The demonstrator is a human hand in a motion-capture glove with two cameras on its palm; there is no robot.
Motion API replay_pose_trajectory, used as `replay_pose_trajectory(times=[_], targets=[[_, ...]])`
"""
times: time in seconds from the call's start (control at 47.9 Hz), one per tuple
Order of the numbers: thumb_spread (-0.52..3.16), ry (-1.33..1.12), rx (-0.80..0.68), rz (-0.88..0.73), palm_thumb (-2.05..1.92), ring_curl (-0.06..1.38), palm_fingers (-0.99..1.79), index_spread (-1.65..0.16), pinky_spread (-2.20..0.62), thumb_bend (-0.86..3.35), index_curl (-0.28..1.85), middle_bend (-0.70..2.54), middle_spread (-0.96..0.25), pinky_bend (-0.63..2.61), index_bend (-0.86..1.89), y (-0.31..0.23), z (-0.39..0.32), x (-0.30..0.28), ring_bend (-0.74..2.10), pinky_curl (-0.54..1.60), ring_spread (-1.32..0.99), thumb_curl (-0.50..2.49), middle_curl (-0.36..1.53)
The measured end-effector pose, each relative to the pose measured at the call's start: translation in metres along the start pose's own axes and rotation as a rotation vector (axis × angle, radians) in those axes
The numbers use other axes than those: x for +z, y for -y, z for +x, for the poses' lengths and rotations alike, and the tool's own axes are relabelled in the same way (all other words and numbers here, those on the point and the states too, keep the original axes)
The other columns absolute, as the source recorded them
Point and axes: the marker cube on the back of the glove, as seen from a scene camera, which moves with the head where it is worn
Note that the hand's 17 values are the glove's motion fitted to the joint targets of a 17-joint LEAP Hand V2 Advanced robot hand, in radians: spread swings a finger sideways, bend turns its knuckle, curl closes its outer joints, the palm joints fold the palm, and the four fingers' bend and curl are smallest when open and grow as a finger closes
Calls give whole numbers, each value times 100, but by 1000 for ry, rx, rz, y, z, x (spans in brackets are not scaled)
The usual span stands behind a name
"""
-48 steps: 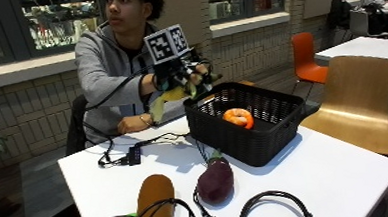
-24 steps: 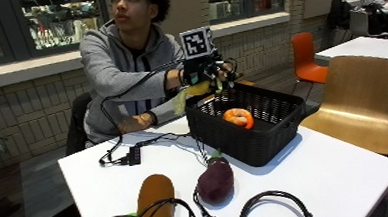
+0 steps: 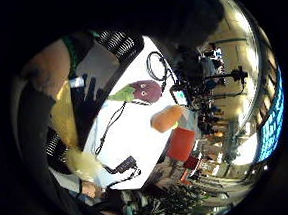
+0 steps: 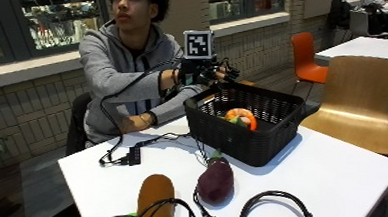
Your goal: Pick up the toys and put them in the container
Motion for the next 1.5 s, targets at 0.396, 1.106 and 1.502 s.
replay_pose_trajectory(times=[0.396,1.106,1.502], targets=[[145,107,380,11,9,39,-8,-31,-1,31,29,19,4,109,13,-99,183,35,32,36,-7,40,29],[109,521,1192,-141,-4,36,-27,-29,5,-4,18,8,7,120,8,-92,311,187,20,38,-1,31,22],[139,524,1176,-156,60,60,4,-29,-25,35,-2,23,12,168,-12,-85,303,206,117,47,-11,49,20]])
